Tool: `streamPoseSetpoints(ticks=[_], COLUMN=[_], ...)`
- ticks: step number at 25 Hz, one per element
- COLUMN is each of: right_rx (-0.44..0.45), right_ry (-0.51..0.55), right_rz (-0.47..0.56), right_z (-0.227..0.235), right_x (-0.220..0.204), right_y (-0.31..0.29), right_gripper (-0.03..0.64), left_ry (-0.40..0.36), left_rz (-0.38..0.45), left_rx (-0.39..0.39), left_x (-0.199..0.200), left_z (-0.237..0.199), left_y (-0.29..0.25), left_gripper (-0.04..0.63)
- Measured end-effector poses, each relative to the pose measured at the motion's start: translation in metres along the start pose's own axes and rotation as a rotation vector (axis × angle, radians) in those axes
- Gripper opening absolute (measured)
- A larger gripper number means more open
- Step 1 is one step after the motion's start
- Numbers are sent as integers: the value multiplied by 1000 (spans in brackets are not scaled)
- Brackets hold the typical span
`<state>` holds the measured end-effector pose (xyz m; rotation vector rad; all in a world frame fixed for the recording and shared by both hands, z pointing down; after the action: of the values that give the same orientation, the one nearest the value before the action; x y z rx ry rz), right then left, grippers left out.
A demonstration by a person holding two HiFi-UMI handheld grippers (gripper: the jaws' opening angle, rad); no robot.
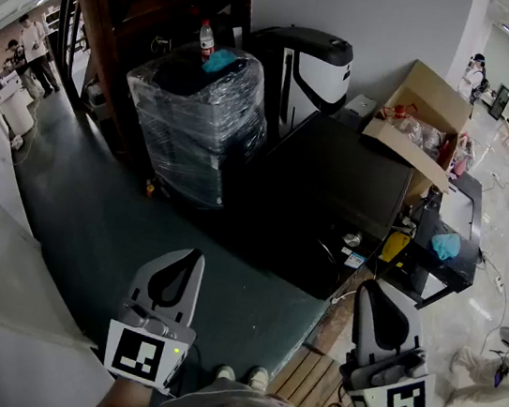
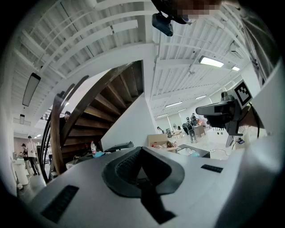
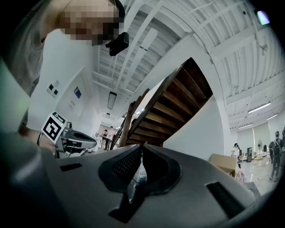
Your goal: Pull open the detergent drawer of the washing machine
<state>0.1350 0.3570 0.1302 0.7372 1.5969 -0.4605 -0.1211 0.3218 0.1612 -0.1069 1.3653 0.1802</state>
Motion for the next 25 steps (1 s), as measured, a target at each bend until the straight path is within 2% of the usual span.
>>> streamPoseSetpoints(ticks=[5, 10, 14, 17, 19, 25], right_rx=[-1, -10, -5, 0, 3, 22], right_ry=[3, -37, -37, -25, -32, -69], right_rz=[1, 26, 12, -6, -6, 16], right_z=[5, 12, 15, 18, 20, 30], right_x=[-5, -6, -9, -10, -11, -16], right_y=[2, 0, -1, -2, -4, -6], right_gripper=[40, 40, 40, 38, 40, 40], left_ry=[3, 20, 18, 77, 98, 61], left_rz=[-1, -11, 32, 53, 60, 46], left_rx=[-9, -8, -7, -10, -7, 6], left_x=[-2, -4, -3, 3, 5, 4], left_z=[7, 7, 3, 1, -1, 2], left_y=[-1, -6, -9, -13, -16, -25], left_gripper=[15, 15, 21, 250, 253, 261])
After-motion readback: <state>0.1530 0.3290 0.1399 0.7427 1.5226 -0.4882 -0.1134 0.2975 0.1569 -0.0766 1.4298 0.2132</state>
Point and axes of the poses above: the fingertips, and each gripper's own axes: y backward along the fingers, z to its right, x out of its top, the point moved 5 cm from there along y, backward along the fingers, and after that the axes turned 15 degrees about x, right-handed, at the moved point
